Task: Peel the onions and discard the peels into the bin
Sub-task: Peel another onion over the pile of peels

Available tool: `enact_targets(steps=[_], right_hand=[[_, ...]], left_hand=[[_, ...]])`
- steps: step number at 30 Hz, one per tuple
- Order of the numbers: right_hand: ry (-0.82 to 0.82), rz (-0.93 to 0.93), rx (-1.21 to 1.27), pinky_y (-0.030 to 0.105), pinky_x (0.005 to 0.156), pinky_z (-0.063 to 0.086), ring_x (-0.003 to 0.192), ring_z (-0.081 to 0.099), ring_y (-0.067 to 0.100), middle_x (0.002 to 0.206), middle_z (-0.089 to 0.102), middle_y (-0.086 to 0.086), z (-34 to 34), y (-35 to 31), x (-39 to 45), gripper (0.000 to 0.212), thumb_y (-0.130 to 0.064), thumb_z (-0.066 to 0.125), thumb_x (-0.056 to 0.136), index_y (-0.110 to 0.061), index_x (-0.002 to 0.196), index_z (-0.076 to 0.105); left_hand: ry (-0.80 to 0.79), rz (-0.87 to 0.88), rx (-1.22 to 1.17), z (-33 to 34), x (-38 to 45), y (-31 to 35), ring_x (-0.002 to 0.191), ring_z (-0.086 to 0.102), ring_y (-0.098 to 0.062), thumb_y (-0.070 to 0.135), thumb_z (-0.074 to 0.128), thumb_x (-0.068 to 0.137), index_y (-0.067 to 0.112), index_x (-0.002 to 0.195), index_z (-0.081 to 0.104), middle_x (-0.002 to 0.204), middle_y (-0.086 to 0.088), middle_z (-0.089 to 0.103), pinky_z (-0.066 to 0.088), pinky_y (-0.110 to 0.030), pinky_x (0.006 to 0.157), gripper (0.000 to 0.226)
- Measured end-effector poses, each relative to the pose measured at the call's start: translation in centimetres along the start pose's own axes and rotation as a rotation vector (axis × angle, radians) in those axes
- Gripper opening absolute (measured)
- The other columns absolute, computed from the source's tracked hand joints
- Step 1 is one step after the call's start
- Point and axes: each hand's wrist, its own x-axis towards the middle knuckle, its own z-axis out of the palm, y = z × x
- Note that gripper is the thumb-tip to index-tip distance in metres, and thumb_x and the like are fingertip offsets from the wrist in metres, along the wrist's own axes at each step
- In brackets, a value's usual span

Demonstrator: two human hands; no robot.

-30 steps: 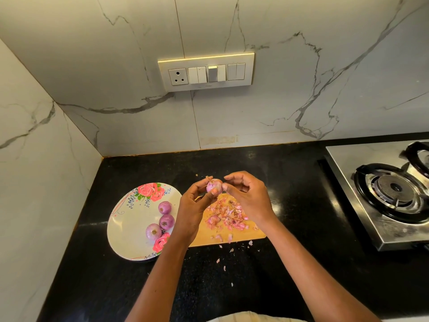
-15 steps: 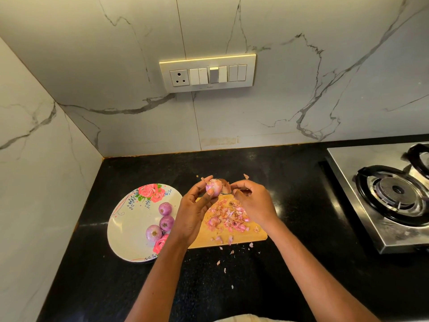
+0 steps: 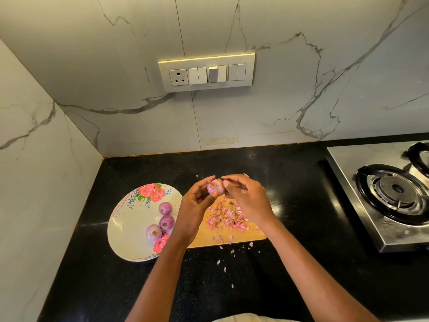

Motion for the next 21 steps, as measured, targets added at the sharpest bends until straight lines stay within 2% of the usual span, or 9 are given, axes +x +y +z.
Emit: enact_targets(steps=[2,6,9,12,14,18,21], right_hand=[[-0.007,0.034,0.058,0.032,0.079,0.063,0.101,0.073,0.012,0.109,0.074,-0.002,-0.2,0.1,0.0,0.021,-0.02,0.066,0.099,-0.015,0.119,0.071],[0.013,0.032,0.057,0.024,0.075,0.06,0.095,0.073,0.011,0.104,0.075,-0.002,-0.6,-0.1,0.1,0.02,-0.014,0.066,0.098,-0.014,0.117,0.073],[0.102,0.044,-0.046,0.025,0.077,0.061,0.09,0.072,0.008,0.098,0.074,-0.007,-0.8,0.5,0.3,0.015,-0.015,0.067,0.097,-0.023,0.107,0.075],[0.16,0.045,-0.246,0.018,0.078,0.057,0.087,0.068,-0.004,0.093,0.071,-0.019,-1.3,1.2,0.4,0.015,-0.018,0.067,0.097,-0.03,0.102,0.075],[0.113,0.06,-0.317,0.014,0.079,0.055,0.088,0.065,-0.009,0.096,0.069,-0.023,-1.5,1.4,0.3,0.015,-0.021,0.066,0.098,-0.028,0.107,0.075],[-0.016,0.065,-0.327,0.001,0.075,0.045,0.096,0.061,-0.013,0.118,0.064,-0.018,-1.0,0.8,0.0,0.025,-0.035,0.063,0.1,-0.03,0.124,0.069],[-0.016,0.007,-0.173,0.006,0.079,0.05,0.098,0.063,-0.015,0.112,0.066,-0.024,-0.4,-0.5,-0.3,0.026,-0.035,0.066,0.097,-0.026,0.122,0.069]], left_hand=[[-0.027,-0.013,-0.008,0.0,-0.1,0.0,0.118,0.065,-0.007,0.02,0.07,0.093,0.027,0.135,0.06,0.127,0.007,0.069,0.054,-0.017,0.087,0.043],[-0.057,-0.031,-0.007,-0.1,-0.2,0.0,0.119,0.064,-0.008,0.021,0.07,0.094,0.03,0.133,0.061,0.127,0.01,0.069,0.055,-0.021,0.088,0.041],[-0.022,-0.036,-0.074,-0.1,-0.3,0.4,0.12,0.064,-0.012,0.03,0.074,0.083,0.032,0.13,0.063,0.127,0.008,0.069,0.053,-0.026,0.094,0.048],[0.001,-0.049,-0.166,-0.2,-0.3,0.7,0.12,0.065,-0.017,0.03,0.073,0.079,0.029,0.128,0.064,0.127,0.002,0.069,0.053,-0.03,0.098,0.05],[-0.004,-0.053,-0.194,-0.4,-0.3,0.7,0.121,0.065,-0.018,0.029,0.07,0.081,0.026,0.13,0.063,0.127,0.003,0.069,0.053,-0.03,0.099,0.049],[0.013,-0.045,-0.189,-0.3,-0.1,0.4,0.119,0.066,-0.016,0.028,0.069,0.082,0.026,0.128,0.063,0.12,0.008,0.072,0.054,-0.027,0.095,0.046],[0.06,-0.024,-0.128,-0.1,0.1,0.1,0.119,0.065,-0.013,0.03,0.073,0.083,0.028,0.128,0.062,0.124,0.006,0.071,0.055,-0.024,0.089,0.046]])
